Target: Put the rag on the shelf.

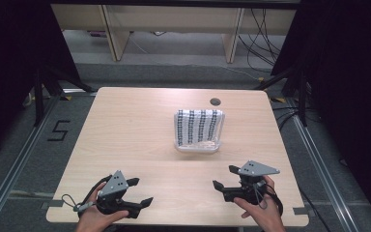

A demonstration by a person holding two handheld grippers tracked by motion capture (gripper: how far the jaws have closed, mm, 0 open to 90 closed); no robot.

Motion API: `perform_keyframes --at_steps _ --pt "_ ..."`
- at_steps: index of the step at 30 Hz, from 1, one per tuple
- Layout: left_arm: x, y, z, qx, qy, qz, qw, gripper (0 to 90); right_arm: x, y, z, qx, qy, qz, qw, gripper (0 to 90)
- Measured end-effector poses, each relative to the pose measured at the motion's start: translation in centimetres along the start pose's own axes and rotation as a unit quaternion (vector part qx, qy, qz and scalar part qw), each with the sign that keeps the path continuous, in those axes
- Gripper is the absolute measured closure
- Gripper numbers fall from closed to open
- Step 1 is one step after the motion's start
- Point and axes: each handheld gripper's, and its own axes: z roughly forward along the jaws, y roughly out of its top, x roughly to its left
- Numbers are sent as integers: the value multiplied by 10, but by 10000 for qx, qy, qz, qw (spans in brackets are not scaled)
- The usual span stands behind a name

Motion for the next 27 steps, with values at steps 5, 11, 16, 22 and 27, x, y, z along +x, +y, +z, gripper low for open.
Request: perform_keyframes --at_steps 5,11,16,22,27 --pt "-1 -5 1 54 7 35 10000 196 5 -12 3 132 23 71 9999 208" --pt "-2 -16 0 239 78 112 9996 196 4 -20 2 204 12 30 9998 207" --pt "-4 -24 0 298 89 -31 9995 196 4 -28 0 241 -20 21 9997 206" --pt "-7 -31 1 286 93 -64 9995 196 6 -37 1 398 22 -69 9992 205" --pt "-6 -33 2 458 103 136 9988 196 10 -41 4 471 94 -60 9988 205"
